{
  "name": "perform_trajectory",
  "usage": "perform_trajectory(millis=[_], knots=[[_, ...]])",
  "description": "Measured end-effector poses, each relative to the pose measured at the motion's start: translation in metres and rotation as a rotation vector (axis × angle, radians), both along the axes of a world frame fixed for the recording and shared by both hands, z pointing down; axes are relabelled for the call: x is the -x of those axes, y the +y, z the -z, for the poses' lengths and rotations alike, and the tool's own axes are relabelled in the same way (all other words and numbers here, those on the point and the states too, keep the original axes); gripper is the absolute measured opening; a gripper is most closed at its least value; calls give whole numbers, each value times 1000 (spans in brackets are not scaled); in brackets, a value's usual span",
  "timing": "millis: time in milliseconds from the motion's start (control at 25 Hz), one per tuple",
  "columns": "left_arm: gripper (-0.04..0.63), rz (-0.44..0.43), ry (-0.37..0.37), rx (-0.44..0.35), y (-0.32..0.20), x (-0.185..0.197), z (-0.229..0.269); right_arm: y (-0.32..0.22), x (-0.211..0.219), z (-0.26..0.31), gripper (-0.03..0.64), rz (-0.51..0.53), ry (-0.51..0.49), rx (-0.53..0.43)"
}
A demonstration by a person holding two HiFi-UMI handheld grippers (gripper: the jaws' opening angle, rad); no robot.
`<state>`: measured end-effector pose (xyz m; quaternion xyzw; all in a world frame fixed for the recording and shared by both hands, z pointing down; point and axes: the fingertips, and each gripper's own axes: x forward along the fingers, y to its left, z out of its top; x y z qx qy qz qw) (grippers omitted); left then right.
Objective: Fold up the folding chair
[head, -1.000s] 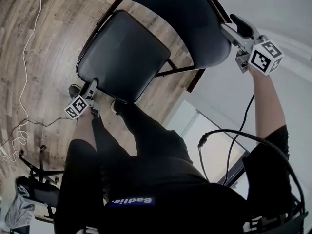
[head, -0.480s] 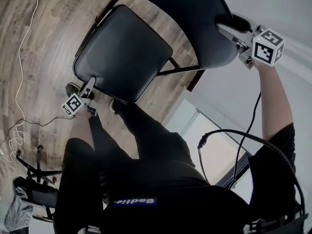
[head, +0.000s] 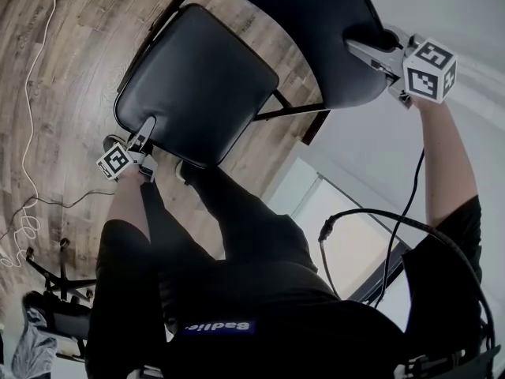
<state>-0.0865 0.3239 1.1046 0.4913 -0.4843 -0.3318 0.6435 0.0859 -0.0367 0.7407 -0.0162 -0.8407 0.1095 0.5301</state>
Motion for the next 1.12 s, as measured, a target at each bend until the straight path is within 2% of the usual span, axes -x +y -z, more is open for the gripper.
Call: perform_trajectory(millis=[200,320,440,560,680,1120], knots=[[304,-6,-33,-6,-3,3,8,7,5,6,133,34,-6,8],[304,-16,-63,38,1,4,10,10,8,9,127,39,-3,9],[302,-7,-56,63,-1,4,18,14,14,16,120,50,0,9],[302,24,-2,34,-4,-5,38,26,15,26,114,61,9,-2],[297,17,-43,58,3,-14,52,42,7,42,108,76,13,-27],[281,40,-49,105,-17,-22,107,69,10,78,100,95,40,-113]])
